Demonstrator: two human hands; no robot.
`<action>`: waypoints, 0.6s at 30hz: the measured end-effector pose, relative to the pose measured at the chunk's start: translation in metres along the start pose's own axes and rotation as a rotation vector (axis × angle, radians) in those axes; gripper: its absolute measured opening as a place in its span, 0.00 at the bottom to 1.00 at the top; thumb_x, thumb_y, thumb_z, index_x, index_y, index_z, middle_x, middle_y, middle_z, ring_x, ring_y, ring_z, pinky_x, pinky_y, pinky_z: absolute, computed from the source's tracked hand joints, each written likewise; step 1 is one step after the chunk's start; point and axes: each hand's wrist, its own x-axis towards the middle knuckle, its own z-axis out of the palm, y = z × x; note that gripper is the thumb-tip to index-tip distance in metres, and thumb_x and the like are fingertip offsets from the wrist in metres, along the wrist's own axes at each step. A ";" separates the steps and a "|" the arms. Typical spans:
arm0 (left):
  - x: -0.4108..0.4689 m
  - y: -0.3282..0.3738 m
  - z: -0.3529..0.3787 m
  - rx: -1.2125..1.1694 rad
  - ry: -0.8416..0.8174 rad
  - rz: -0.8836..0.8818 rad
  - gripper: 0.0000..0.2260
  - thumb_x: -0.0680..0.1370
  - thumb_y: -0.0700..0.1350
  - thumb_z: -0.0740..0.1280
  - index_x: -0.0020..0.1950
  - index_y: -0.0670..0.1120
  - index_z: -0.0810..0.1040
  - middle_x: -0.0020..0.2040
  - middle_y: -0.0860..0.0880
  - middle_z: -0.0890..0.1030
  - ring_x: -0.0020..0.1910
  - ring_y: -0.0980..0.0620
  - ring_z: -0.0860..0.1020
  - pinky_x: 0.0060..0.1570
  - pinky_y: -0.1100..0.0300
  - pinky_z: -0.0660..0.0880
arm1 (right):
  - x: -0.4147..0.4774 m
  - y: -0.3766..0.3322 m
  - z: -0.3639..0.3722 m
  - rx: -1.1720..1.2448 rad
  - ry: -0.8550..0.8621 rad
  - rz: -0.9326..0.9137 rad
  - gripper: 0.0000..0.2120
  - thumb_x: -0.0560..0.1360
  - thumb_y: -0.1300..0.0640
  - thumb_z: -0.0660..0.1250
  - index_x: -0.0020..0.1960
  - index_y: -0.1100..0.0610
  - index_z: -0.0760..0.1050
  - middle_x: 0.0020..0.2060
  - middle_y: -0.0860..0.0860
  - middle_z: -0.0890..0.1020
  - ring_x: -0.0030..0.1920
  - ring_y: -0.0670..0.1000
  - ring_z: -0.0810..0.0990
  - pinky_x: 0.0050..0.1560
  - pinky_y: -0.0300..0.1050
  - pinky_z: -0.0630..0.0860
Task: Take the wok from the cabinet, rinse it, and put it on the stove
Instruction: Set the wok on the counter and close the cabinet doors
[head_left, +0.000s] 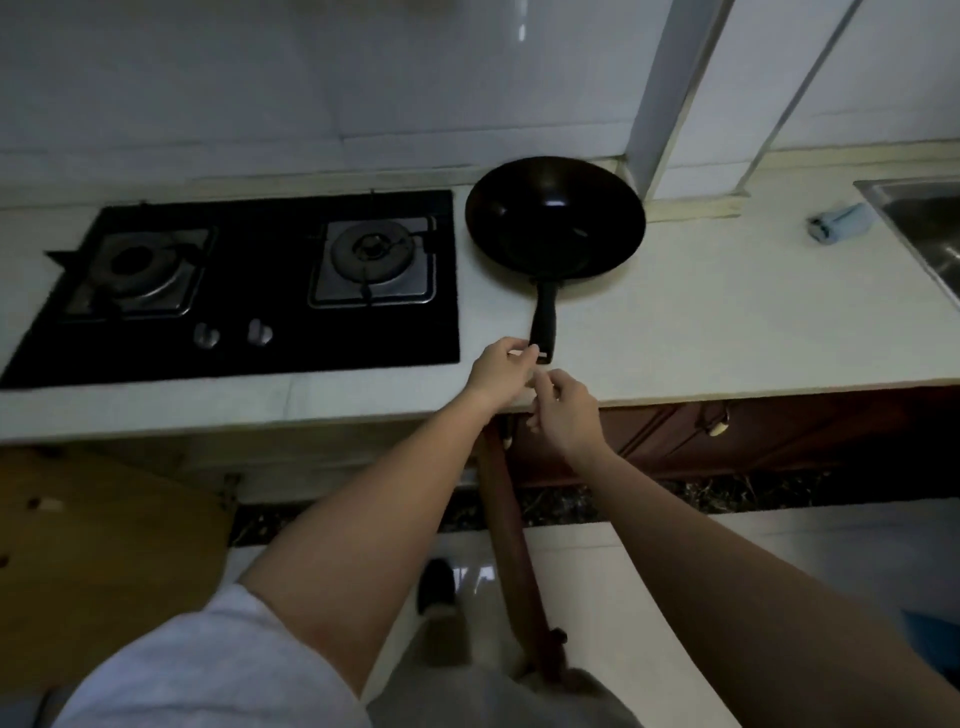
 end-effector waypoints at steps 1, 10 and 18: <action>-0.014 -0.007 0.000 0.038 0.039 0.026 0.16 0.82 0.53 0.62 0.66 0.48 0.76 0.55 0.49 0.81 0.51 0.50 0.81 0.54 0.54 0.77 | -0.009 0.006 0.001 -0.029 -0.025 -0.024 0.16 0.82 0.46 0.58 0.50 0.56 0.78 0.33 0.53 0.84 0.32 0.48 0.82 0.39 0.45 0.77; -0.102 -0.119 0.028 0.548 0.062 0.049 0.24 0.81 0.46 0.67 0.76 0.46 0.67 0.72 0.45 0.72 0.69 0.46 0.73 0.68 0.51 0.71 | -0.075 0.089 0.012 -0.224 -0.332 0.067 0.26 0.81 0.55 0.65 0.77 0.58 0.64 0.65 0.56 0.78 0.63 0.55 0.78 0.60 0.41 0.71; -0.143 -0.171 0.061 0.819 -0.326 -0.125 0.49 0.74 0.43 0.74 0.82 0.53 0.42 0.82 0.58 0.40 0.78 0.44 0.60 0.70 0.44 0.68 | -0.114 0.128 0.018 -0.377 -0.683 0.028 0.38 0.80 0.66 0.64 0.81 0.54 0.46 0.74 0.56 0.70 0.70 0.56 0.73 0.62 0.34 0.66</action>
